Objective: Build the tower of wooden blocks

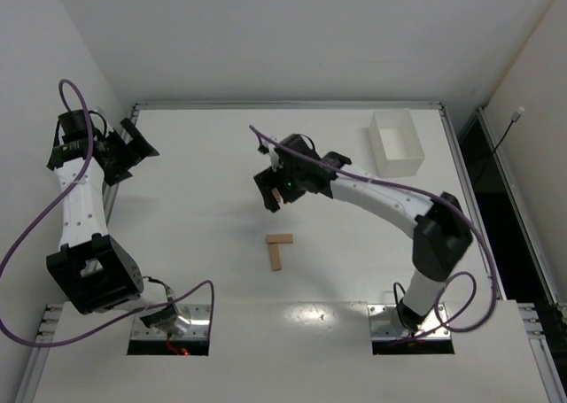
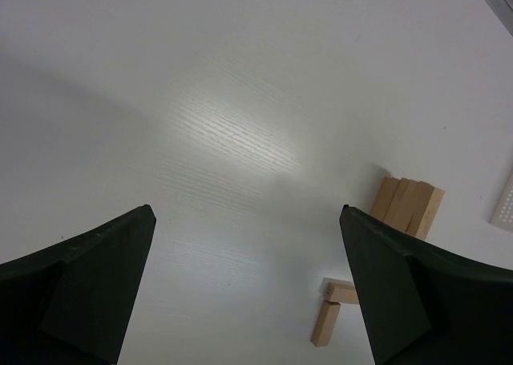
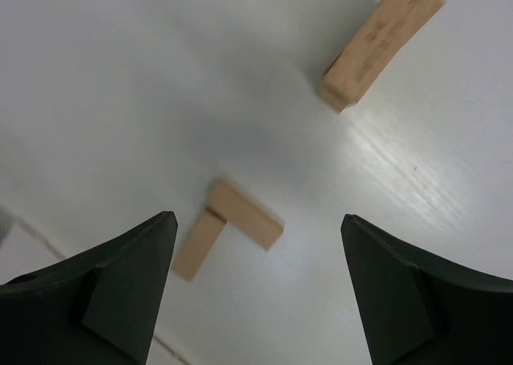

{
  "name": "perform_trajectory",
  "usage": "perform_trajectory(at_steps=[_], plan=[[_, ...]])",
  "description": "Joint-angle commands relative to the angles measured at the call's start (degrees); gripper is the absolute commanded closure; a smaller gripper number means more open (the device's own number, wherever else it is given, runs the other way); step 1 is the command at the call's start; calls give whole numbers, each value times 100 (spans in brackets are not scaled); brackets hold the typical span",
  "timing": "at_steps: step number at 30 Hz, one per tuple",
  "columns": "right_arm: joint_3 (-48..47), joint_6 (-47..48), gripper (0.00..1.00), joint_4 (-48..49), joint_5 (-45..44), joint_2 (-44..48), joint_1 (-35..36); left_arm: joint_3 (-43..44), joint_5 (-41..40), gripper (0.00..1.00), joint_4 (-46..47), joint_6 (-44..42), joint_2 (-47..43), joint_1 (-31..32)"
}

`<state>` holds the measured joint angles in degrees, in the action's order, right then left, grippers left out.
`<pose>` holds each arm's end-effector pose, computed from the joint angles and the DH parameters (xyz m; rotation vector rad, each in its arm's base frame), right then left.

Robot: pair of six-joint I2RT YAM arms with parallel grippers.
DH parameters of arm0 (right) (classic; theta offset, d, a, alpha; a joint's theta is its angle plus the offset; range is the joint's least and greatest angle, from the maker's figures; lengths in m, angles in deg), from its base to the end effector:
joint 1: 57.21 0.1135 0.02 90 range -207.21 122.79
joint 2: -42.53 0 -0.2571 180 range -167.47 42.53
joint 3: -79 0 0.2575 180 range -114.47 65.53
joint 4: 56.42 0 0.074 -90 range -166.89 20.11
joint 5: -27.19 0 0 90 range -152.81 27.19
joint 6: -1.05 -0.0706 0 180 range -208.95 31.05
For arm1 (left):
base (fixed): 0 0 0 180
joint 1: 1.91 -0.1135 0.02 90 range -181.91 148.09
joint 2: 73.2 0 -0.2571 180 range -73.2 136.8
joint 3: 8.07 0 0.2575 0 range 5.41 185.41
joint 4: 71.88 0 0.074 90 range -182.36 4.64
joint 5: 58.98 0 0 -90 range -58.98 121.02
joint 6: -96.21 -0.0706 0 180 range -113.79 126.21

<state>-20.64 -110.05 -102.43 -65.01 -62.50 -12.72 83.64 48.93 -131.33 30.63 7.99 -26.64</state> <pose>0.3109 0.3017 0.2246 -0.4943 2.4715 0.4374 0.3057 0.1169 0.3081 -0.8692 2.2412 -0.3757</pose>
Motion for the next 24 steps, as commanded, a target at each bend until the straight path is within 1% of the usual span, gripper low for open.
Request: perform_trajectory(at_steps=[1, 2, 3, 5, 6, 7, 8, 9, 11, 12, 13, 14, 15, 16, 19, 20, 21, 24], plan=[[959, 1684, 19, 608, 1112, 1095, 8, 34, 195, 0, -69, -367, -419, -14], [1432, 2010, 19, 678, 1603, 1290, 7, -36, 413, 0, -69, -473, -420, -14], [1654, 2562, 21, 757, 1861, 1466, -141, -37, 511, 0, -69, -569, -480, -14], [2067, 3276, 24, 644, 2414, 1791, -195, -89, 765, 0, -122, -763, -481, -14], [2287, 3932, 24, 556, 2478, 1863, -247, -159, 845, 0, -122, -816, -533, -14], [2402, 4217, 26, 555, 2600, 1925, -248, -160, 915, 0, -122, -921, -534, -14], [2490, 4568, 30, 555, 2723, 1925, -326, -160, 916, 0, -122, -974, -534, -14], [2543, 5224, 32, 381, 2725, 1977, -327, -160, 977, 0, -122, -975, -534, -14], [2544, 5947, 34, 48, 2865, 1891, -327, -99, 977, 0, -236, -1167, -534, -14], [2483, 6282, 37, -120, 2917, 1820, -266, -98, 977, 0, -236, -1220, -482, -14], [2421, 6851, 37, -252, 2979, 1698, -265, -46, 977, 0, -236, -1221, -481, -14], [2421, 7170, 38, -523, 3032, 1636, -204, -45, 925, 0, -289, -1273, -481, -14], [2351, 7390, 40, -578, 3032, 1574, -204, 16, 925, 0, -289, -1274, -481, -14], [2281, 7801, 41, -709, 3032, 1400, -143, 16, 925, 0, -289, -1326, -481, -14], [1938, 8304, 47, -929, 2875, 1021, -90, 69, 872, 0, -351, -1387, -481, -14], [1833, 8376, 49, -1078, 2874, 759, -90, 69, 820, 0, -403, -1388, -481, -14], [1649, 8377, 52, -1080, 2822, 634, -11, 69, 819, 0, -403, -1388, -481, -14], [1402, 8316, 53, -975, 2751, 291, 51, 122, 687, 0, -403, -1441, -481, -14]])
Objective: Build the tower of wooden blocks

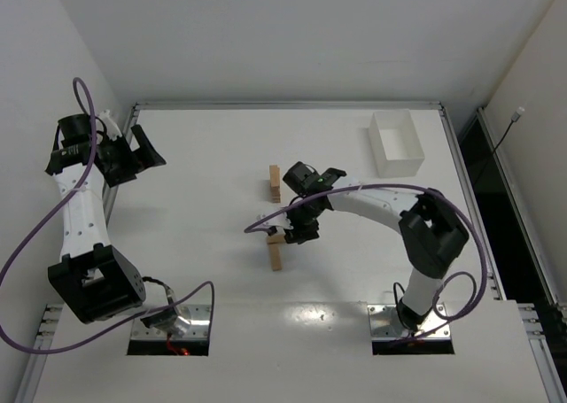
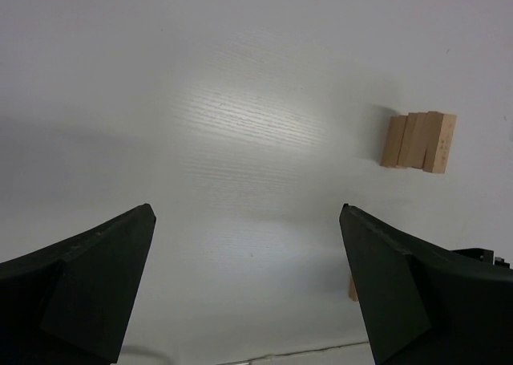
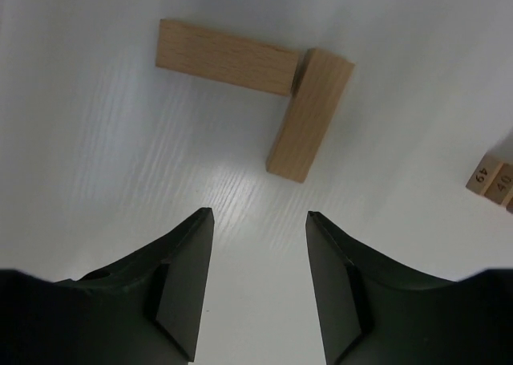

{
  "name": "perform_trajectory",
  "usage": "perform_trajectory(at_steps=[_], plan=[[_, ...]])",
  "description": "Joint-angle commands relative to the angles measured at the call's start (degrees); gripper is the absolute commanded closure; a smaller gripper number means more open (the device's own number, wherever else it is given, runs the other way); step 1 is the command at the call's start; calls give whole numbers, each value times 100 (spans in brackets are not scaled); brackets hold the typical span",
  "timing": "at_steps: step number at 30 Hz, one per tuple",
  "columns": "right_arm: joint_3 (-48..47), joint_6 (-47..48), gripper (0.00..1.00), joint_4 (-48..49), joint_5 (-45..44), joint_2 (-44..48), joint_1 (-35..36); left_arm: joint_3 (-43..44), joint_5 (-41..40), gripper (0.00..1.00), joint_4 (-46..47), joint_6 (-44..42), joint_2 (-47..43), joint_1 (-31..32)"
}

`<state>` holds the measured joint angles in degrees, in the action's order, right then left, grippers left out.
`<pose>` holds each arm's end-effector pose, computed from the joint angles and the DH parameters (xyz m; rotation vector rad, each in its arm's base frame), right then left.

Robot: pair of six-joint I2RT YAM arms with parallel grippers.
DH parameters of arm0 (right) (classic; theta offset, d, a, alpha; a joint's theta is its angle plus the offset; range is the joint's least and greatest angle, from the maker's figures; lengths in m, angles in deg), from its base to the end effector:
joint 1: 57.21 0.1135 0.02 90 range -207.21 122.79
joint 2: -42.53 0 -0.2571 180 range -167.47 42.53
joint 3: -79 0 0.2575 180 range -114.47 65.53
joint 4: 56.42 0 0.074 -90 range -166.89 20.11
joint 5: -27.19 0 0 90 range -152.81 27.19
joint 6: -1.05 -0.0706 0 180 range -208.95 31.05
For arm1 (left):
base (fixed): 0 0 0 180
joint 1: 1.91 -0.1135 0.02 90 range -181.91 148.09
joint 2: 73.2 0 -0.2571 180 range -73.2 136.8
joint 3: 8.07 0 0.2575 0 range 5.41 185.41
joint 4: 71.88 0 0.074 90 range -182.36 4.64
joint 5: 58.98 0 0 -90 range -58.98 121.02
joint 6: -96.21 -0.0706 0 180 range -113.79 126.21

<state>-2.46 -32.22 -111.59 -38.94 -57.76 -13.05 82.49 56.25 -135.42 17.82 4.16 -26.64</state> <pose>0.2296 0.2628 0.1502 -2.1893 1.7015 0.5397 0.2873 0.0992 0.3170 -0.5585 2.3165 -0.4302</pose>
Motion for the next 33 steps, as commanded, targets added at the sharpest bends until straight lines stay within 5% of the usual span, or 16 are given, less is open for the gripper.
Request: perform_trajectory(at_steps=[1, 33], plan=[[-469, 471, 54, -58, 74, -262, 145, 237, -45, 0, 5, -160, -99, -14], [-1374, -1551, 54, 618, -656, -1590, 497, 343, -643, 0, 111, 122, 174, -14]])
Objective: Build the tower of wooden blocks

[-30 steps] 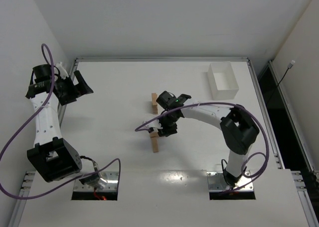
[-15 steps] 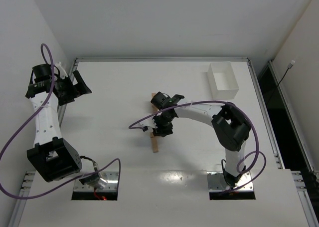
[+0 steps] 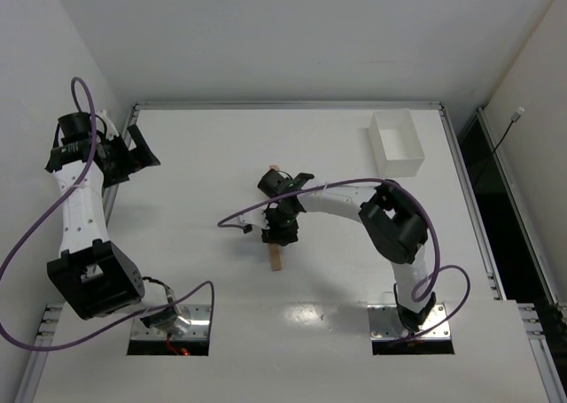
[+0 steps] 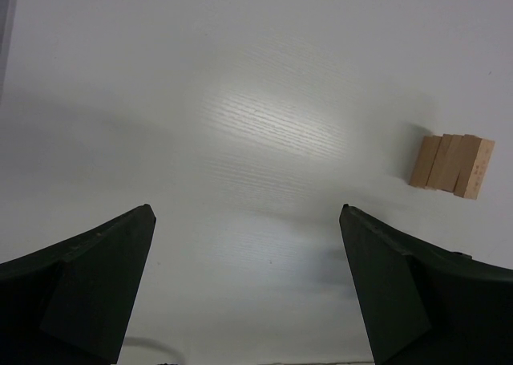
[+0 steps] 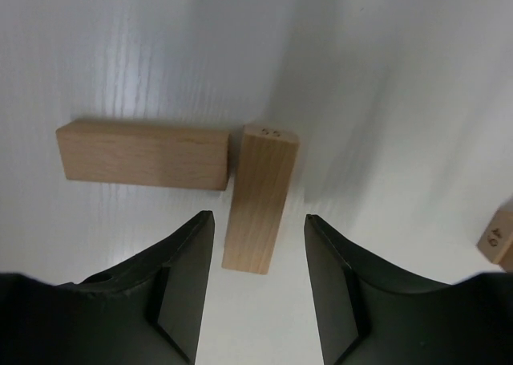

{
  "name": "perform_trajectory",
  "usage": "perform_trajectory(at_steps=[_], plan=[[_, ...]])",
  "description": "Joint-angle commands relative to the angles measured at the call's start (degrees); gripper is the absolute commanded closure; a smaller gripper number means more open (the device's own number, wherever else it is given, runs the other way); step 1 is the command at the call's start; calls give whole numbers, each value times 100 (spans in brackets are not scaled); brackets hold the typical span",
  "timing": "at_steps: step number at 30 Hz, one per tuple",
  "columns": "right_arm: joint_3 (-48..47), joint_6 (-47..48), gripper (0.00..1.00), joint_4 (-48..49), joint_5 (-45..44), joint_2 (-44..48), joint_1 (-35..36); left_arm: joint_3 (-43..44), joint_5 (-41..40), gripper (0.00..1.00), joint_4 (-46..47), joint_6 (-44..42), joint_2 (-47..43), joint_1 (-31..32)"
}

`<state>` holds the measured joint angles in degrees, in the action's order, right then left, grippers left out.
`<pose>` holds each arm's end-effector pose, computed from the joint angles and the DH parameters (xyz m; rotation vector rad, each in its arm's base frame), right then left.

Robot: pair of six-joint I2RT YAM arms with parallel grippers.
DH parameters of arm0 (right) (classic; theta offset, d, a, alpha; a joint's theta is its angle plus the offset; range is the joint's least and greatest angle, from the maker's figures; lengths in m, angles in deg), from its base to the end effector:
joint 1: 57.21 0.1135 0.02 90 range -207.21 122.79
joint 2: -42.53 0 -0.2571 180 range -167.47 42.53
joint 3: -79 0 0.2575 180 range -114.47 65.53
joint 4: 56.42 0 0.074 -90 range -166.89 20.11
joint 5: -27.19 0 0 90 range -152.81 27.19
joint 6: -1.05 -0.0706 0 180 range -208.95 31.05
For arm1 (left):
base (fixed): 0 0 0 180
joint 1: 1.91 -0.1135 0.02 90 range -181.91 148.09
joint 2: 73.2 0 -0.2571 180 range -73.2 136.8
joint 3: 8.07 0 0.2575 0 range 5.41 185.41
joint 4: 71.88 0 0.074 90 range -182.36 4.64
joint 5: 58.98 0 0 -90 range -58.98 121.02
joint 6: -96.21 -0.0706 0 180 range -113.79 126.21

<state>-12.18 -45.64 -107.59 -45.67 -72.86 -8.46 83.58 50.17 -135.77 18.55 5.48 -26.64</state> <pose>0.2486 0.3151 0.1033 -2.1028 1.9514 0.4492 0.2905 0.1083 0.3142 -0.6301 2.3339 -0.3123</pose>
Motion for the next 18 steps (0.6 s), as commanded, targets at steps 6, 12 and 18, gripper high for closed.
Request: perform_trajectory(at_steps=[6, 12, 18], plan=[[-516, -314, 54, 218, -97, -220, 38, 286, -35, 0, 84, -3, 156, -14], [-517, -314, 54, 218, -203, -282, 91, 339, -35, 0, 32, -56, 262, -14], [-377, -209, 54, 166, -72, -160, 91, 339, -35, 0, 32, -56, 262, -14]])
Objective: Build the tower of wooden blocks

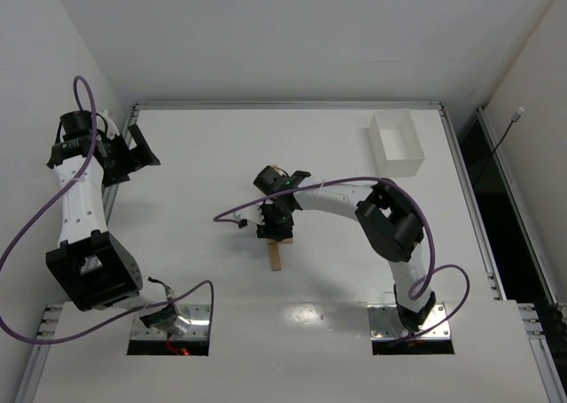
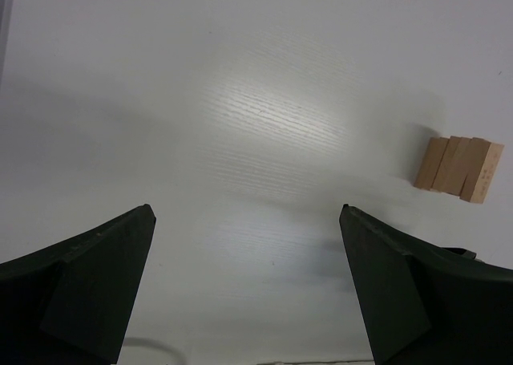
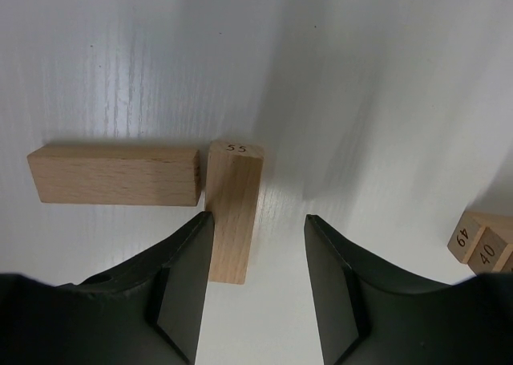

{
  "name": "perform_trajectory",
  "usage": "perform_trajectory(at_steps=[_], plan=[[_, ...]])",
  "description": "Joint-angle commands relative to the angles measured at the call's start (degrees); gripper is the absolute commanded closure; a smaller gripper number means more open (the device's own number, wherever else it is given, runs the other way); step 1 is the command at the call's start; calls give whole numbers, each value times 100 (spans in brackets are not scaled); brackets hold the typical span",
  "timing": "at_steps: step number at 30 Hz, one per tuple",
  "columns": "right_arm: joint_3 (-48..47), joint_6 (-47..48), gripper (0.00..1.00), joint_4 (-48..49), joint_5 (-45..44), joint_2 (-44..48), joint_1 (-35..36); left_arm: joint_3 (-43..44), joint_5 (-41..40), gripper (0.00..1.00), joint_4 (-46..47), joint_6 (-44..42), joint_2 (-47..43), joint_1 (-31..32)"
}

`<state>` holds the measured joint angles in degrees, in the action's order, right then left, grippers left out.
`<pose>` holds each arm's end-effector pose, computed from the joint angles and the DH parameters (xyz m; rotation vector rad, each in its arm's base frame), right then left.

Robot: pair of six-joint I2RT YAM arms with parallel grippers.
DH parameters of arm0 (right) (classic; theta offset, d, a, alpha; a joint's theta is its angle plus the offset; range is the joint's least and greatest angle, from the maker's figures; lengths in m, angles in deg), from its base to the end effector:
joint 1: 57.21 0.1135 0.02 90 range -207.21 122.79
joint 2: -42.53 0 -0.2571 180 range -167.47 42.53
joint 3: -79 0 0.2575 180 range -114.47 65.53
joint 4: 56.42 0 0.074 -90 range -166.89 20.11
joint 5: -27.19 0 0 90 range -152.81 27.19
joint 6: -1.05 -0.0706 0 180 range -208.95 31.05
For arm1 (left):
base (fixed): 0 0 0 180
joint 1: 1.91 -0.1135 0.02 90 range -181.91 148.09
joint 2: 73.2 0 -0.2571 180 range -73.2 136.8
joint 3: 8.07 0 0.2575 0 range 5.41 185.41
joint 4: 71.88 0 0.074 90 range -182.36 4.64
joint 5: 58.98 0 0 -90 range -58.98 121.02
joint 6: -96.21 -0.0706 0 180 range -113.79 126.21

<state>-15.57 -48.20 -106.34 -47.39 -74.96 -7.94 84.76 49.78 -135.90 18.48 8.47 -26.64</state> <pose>0.2584 0.3288 0.1056 -2.0458 1.9632 0.4145 0.3005 0.1134 0.3054 -0.6477 2.3639 -0.3127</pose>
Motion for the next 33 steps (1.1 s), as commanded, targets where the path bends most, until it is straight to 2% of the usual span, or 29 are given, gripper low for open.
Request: perform_trajectory(at_steps=[1, 25, 33], plan=[[-37, 47, 54, 41, 102, 51, 38, 221, 4, 0, 45, -50, -37, -14], [121, -6, 55, -117, 330, 394, 91, 221, 215, 0, 45, -50, 16, -14], [173, -6, 55, 41, -3, 279, 196, 221, 215, 0, 45, -50, 69, -14]])
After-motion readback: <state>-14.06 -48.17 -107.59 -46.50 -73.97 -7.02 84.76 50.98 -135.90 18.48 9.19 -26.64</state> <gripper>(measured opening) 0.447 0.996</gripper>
